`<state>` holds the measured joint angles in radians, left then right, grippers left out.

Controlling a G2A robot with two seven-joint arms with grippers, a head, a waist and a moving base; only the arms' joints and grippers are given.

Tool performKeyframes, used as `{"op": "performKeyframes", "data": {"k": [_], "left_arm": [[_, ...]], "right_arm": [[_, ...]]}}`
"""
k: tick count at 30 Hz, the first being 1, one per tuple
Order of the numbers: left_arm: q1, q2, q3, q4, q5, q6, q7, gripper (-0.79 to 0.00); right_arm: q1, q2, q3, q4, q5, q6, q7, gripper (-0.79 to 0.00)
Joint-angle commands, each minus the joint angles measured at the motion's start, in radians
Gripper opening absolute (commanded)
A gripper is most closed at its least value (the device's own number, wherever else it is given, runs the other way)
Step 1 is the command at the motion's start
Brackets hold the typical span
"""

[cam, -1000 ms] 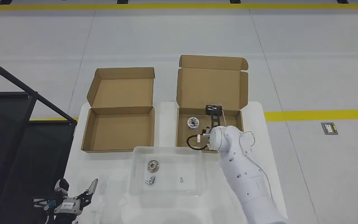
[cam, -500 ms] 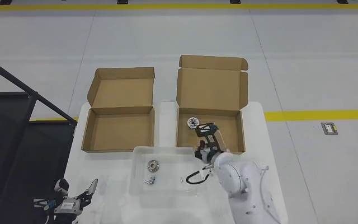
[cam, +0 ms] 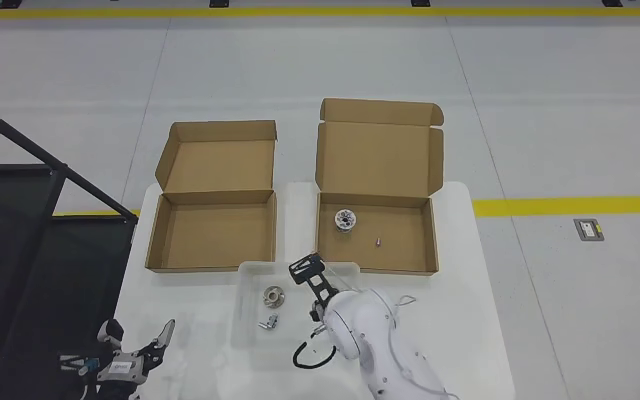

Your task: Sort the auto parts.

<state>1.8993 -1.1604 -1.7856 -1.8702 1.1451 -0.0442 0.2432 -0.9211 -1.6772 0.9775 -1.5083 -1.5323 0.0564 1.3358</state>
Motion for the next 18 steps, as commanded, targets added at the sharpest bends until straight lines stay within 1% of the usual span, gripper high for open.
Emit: {"op": "performKeyframes", "data": {"k": [1, 5, 9, 11, 18], "left_arm": [[0.0, 0.0, 0.0, 0.0, 0.0, 0.0, 0.0, 0.0], [0.0, 0.0, 0.0, 0.0, 0.0, 0.0, 0.0, 0.0], [0.0, 0.0, 0.0, 0.0, 0.0, 0.0, 0.0, 0.0], [0.0, 0.0, 0.0, 0.0, 0.0, 0.0, 0.0, 0.0], [0.0, 0.0, 0.0, 0.0, 0.0, 0.0, 0.0, 0.0]], "right_arm": [[0.033, -0.01, -0.033, 0.051, -0.02, 0.039, 0.035, -0.477], [0.079, -0.032, -0.088, 0.126, -0.034, 0.108, 0.076, -0.462], [0.127, -0.054, -0.13, 0.222, -0.046, 0.166, 0.11, -0.465], [0.148, -0.065, -0.141, 0.266, -0.033, 0.18, 0.119, -0.471], [0.19, -0.094, -0.162, 0.378, -0.001, 0.213, 0.096, -0.471]]}}
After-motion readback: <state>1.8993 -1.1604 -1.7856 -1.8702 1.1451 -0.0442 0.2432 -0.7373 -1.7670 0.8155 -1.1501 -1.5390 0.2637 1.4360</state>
